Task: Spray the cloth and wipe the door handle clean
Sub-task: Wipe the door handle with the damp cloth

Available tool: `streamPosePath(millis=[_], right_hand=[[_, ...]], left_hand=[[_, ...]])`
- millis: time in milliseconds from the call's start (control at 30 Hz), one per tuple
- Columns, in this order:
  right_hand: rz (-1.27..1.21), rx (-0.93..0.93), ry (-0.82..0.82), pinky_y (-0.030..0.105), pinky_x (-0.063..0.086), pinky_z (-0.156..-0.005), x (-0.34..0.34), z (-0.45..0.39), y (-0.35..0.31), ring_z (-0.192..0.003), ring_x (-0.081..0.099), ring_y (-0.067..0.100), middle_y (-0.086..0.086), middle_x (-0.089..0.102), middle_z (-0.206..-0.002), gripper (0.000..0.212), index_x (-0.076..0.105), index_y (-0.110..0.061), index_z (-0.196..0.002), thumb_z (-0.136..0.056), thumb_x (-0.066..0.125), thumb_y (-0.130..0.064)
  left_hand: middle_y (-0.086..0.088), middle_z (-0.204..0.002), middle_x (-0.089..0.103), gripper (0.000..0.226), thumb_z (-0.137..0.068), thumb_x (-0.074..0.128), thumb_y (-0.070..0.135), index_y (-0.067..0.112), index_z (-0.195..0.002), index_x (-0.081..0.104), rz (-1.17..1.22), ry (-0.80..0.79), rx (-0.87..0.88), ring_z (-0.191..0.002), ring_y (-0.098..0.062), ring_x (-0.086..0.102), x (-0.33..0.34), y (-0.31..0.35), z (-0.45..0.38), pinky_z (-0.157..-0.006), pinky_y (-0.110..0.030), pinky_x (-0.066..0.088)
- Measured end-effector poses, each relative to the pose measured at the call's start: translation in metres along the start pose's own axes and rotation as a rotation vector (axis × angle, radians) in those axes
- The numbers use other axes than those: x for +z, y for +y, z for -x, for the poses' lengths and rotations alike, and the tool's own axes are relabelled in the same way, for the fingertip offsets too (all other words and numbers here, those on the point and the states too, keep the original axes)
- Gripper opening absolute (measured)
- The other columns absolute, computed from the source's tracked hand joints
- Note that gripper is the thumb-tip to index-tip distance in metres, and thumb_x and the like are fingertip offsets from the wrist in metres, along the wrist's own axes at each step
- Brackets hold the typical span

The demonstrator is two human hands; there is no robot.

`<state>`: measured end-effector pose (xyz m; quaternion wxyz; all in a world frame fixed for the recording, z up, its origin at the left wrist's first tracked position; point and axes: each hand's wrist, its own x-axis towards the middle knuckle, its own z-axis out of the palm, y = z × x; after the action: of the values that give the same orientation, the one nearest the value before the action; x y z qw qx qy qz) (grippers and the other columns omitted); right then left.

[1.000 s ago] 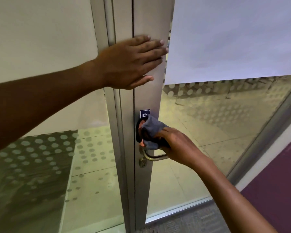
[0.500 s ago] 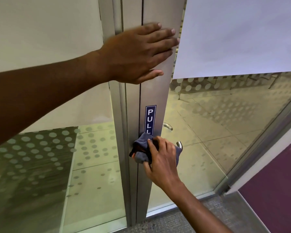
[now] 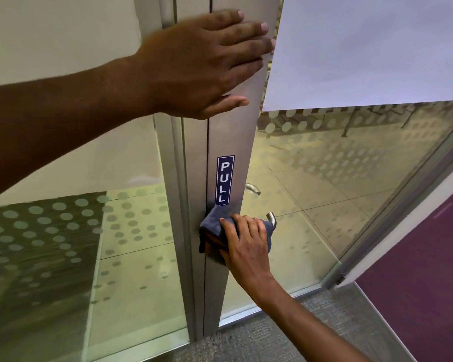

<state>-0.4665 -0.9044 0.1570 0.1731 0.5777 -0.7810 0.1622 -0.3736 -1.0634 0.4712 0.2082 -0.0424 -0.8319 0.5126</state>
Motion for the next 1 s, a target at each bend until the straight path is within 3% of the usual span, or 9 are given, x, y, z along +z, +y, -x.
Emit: streamPosePath(millis=[167,333,500,633,767,1000], right_hand=[[0.027,-0.160,0.012,0.048,0.046,-0.100,0.005,0.003,0.030,-0.112,0.062,0.031,0.011,0.065,-0.120,0.087,0.050,-0.017,-0.125,-0.053,0.092,-0.039],[0.017,-0.398,0.039,0.046,0.046,-0.101,0.004,-0.004,0.092,-0.109,0.060,0.029,0.009,0.065,-0.118,0.076,0.049,-0.016,-0.126,-0.062,0.087,-0.031],[-0.059,-0.529,-0.077,0.042,0.049,-0.097,-0.010,-0.031,0.143,-0.105,0.061,0.029,0.007,0.066,-0.113,0.060,0.049,-0.016,-0.121,-0.073,0.080,-0.032],[-0.109,-0.395,-0.031,0.041,0.050,-0.091,-0.005,-0.020,0.124,-0.098,0.061,0.029,0.007,0.067,-0.106,0.057,0.053,-0.014,-0.117,-0.072,0.080,-0.037],[-0.033,-0.212,0.048,0.039,0.048,-0.095,-0.005,-0.004,0.085,-0.096,0.064,0.024,0.004,0.068,-0.103,0.066,0.053,-0.017,-0.117,-0.064,0.085,-0.043],[0.058,0.021,-0.015,0.047,0.052,-0.084,0.001,-0.010,0.000,-0.092,0.064,0.032,0.013,0.066,-0.099,0.074,0.057,-0.013,-0.116,-0.053,0.088,-0.040]], left_hand=[[-0.025,-0.163,0.025,0.073,-0.105,0.003,0.049,-0.002,-0.151,0.029,-0.007,-0.016,0.010,-0.152,-0.041,0.022,0.001,-0.002,0.001,-0.123,-0.052,0.025],[-0.026,-0.162,0.025,0.073,-0.106,0.004,0.048,-0.003,-0.150,0.030,-0.019,-0.037,0.015,-0.152,-0.041,0.022,0.000,-0.003,0.001,-0.124,-0.052,0.024],[-0.025,-0.163,0.023,0.072,-0.106,0.005,0.048,-0.003,-0.151,0.029,-0.021,-0.051,-0.005,-0.153,-0.040,0.021,0.001,-0.003,0.001,-0.125,-0.051,0.021],[-0.025,-0.164,0.021,0.072,-0.106,0.004,0.047,-0.003,-0.152,0.027,-0.019,-0.060,-0.005,-0.153,-0.040,0.019,0.001,-0.002,0.000,-0.126,-0.051,0.020],[-0.024,-0.165,0.019,0.071,-0.106,0.004,0.048,-0.002,-0.153,0.023,-0.004,-0.068,-0.013,-0.154,-0.040,0.018,0.002,-0.001,0.000,-0.126,-0.052,0.019],[-0.024,-0.165,0.019,0.071,-0.107,0.005,0.048,-0.002,-0.154,0.024,-0.012,-0.071,-0.023,-0.154,-0.040,0.018,0.001,-0.002,-0.001,-0.126,-0.052,0.019]])
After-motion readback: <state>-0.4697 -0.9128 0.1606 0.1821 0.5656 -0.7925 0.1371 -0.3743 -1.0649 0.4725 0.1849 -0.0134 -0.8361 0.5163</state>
